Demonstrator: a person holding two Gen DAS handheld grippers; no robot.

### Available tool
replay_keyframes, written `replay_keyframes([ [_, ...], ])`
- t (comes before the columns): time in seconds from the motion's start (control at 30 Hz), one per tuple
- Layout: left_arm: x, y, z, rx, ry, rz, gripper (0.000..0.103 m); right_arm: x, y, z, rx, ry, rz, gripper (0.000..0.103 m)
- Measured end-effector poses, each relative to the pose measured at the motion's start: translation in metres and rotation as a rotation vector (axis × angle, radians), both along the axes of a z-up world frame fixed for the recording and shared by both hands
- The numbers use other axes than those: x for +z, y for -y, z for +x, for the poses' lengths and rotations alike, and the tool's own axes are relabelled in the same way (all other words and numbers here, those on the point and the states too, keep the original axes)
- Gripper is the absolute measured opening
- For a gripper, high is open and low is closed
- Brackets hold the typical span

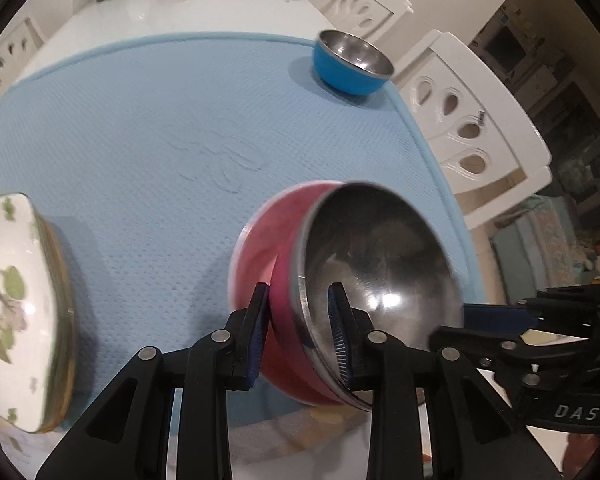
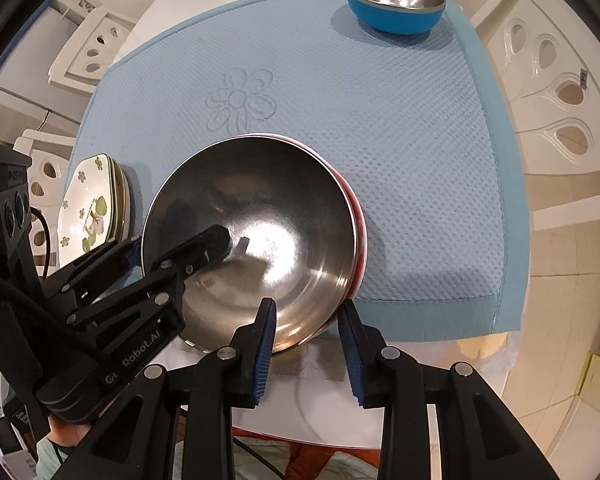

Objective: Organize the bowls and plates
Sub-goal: 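Carry the magenta steel bowl over the pink bowl and lower it inside, then open the left gripper and lift it off the nested bowls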

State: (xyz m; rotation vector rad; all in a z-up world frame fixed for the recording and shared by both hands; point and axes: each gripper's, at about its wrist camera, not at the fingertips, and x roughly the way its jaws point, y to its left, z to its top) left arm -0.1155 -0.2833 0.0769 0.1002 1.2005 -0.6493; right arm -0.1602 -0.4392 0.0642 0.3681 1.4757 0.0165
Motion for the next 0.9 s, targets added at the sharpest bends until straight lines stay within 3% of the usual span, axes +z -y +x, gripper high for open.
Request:
replay_keyframes([
  [0.07, 0.003, -0.005, 0.001, 0.008, 0.023, 0.011, 0.035, 0.001, 0.005, -0.001, 0.007, -0.001, 0.009, 0.031],
  [0.27, 0.002, -0.021, 0.008, 0.037, -0.024, -0.037, 0.036, -0.006, 0.001, -0.004, -0.003, -0.028, 0.065, 0.031],
  [0.63, 0.011, -0.023, 0.006, 0.029, -0.013, -0.045, 0.035, -0.004, -0.001, -0.007, 0.001, -0.026, 0.077, 0.032],
  [0.8, 0.014, -0.032, 0.010, 0.045, 0.001, -0.029, 0.035, 0.006, 0.000, -0.008, 0.004, 0.005, 0.085, 0.032],
  [0.9, 0.002, -0.031, 0.015, 0.061, -0.031, -0.017, 0.035, 0.021, -0.003, -0.007, 0.033, 0.055, 0.030, 0.032],
])
